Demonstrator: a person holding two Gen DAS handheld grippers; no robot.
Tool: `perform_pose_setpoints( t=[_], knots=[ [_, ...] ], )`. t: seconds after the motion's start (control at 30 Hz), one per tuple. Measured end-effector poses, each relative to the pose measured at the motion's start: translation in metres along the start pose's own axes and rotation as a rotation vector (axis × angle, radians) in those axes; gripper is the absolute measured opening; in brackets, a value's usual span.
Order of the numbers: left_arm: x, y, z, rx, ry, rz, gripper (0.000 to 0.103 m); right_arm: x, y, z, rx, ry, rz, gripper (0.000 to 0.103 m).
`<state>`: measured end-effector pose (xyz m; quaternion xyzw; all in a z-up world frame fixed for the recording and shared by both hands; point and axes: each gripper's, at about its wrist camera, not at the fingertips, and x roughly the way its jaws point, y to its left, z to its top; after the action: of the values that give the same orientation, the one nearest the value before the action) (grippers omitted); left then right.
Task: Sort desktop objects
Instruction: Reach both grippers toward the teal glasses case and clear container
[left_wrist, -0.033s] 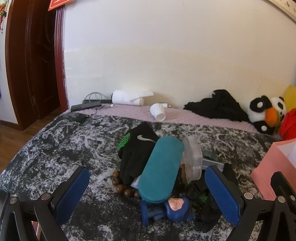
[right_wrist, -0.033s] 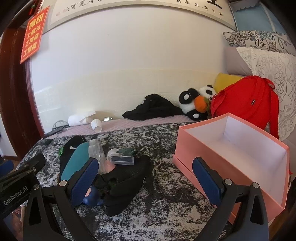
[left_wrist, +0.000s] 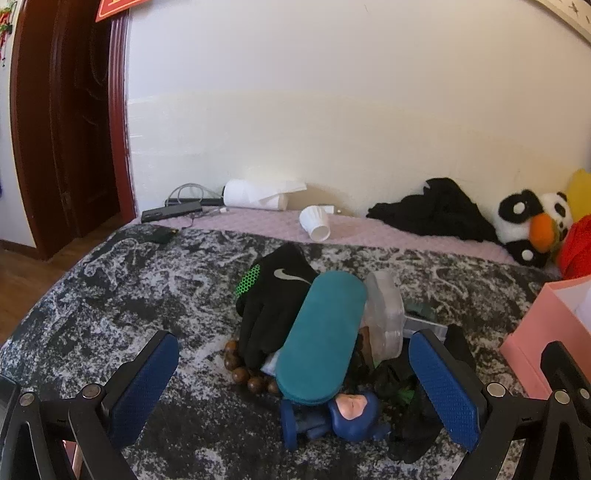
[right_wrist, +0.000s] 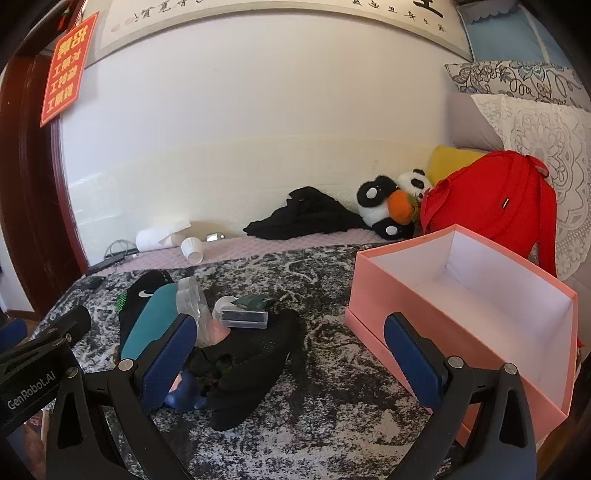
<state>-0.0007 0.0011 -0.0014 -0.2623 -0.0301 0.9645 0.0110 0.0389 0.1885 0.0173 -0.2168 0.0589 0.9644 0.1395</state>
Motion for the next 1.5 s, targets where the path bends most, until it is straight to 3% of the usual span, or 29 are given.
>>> perform_pose_setpoints(
  t=[0.4,0.6,0.8,0.93,1.0,1.2,1.27,1.5],
  knots=[
    [0.017,0.019,-0.005,-0.035,0.037,0.037,0.103,0.020,-0.015,-0.006,0.054,0.033,0.023,0.103],
    [0.015,0.035,-0.005,-0.099,0.043,-0.007,0.103,0.029,-0.021,-0.010,0.078,0.064,0.061,0.103],
    [0.018,0.029,-0.006,-0.028,0.030,-0.028,0.103,0.036,-0.018,-0.014,0.091,0.127,0.150,0.103],
    [0.043,0.012,-0.012,0.096,0.070,-0.055,0.103,0.040,-0.014,-0.012,0.094,0.145,0.189,0.103],
    [0.057,0.001,-0.017,0.156,0.074,-0.031,0.103,0.044,-0.010,-0.009,0.093,0.147,0.227,0.103],
    [0.083,-0.025,-0.025,0.233,0.060,-0.053,0.103,0.079,0.016,0.005,0.042,0.160,0.285,0.102],
    [0.090,-0.030,-0.026,0.231,0.075,-0.075,0.103,0.094,0.023,0.009,0.047,0.195,0.317,0.097],
    [0.118,-0.042,-0.033,0.230,0.137,-0.125,0.103,0.135,0.049,0.011,0.033,0.279,0.349,0.094]
  ],
)
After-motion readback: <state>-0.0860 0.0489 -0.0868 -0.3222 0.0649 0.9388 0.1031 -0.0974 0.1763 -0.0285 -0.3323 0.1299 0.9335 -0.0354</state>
